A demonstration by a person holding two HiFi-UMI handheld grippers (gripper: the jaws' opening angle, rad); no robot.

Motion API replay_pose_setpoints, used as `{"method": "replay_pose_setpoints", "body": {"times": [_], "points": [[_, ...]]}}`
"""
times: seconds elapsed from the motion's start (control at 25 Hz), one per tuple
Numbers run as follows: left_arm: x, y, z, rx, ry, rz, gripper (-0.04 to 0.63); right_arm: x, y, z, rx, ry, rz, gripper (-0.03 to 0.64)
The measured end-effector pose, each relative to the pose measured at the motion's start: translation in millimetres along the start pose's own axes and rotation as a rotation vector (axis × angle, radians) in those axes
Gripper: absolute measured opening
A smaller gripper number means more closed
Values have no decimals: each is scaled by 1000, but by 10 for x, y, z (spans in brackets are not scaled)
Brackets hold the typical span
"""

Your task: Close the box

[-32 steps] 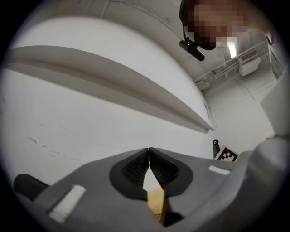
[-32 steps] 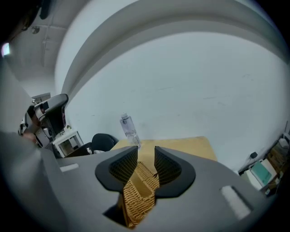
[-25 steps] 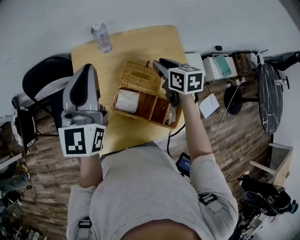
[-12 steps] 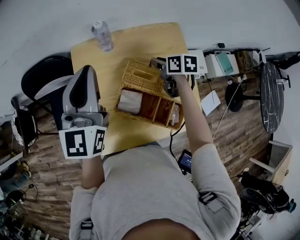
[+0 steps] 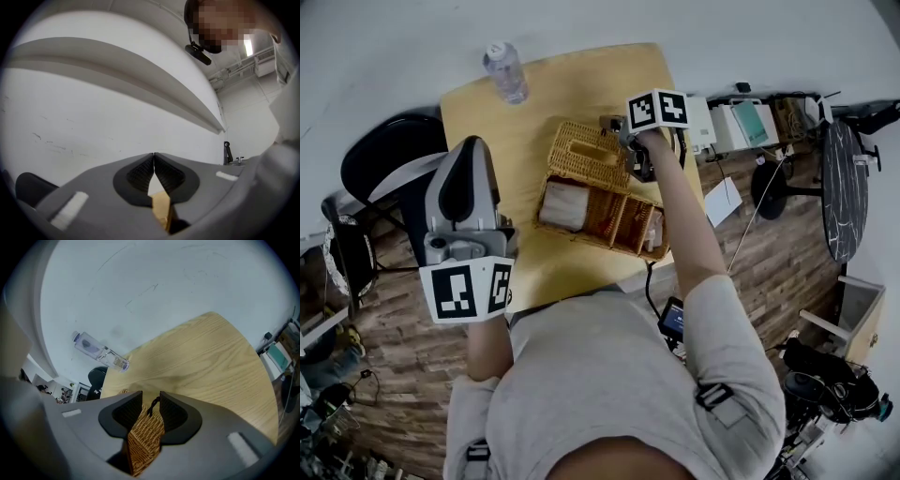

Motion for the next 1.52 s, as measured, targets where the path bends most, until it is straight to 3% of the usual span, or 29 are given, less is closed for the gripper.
{"method": "replay_pose_setpoints", "body": {"times": [0.48, 0.56, 0.64, 1.52], "points": [[-98, -163, 18, 10, -13, -47, 60, 271, 104, 138, -12, -175, 95, 93], [-114, -209, 26, 10, -15, -58, 58, 307, 86, 157, 6, -190, 86, 26], [-126, -241, 30, 10, -16, -64, 60, 323, 73, 157, 9, -192, 86, 25], [-262, -183, -225, 20, 36, 16, 58, -269, -240, -65, -88, 165, 110, 21]]}}
Point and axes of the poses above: the fingertips, and each gripper's own axes: x forward along the fingers, y to its right, z out of its underside, the point moved 3 cm from there along -x, backward along the fingers, and after that the axes turned 9 degrees about y, right-handed, at the moved point
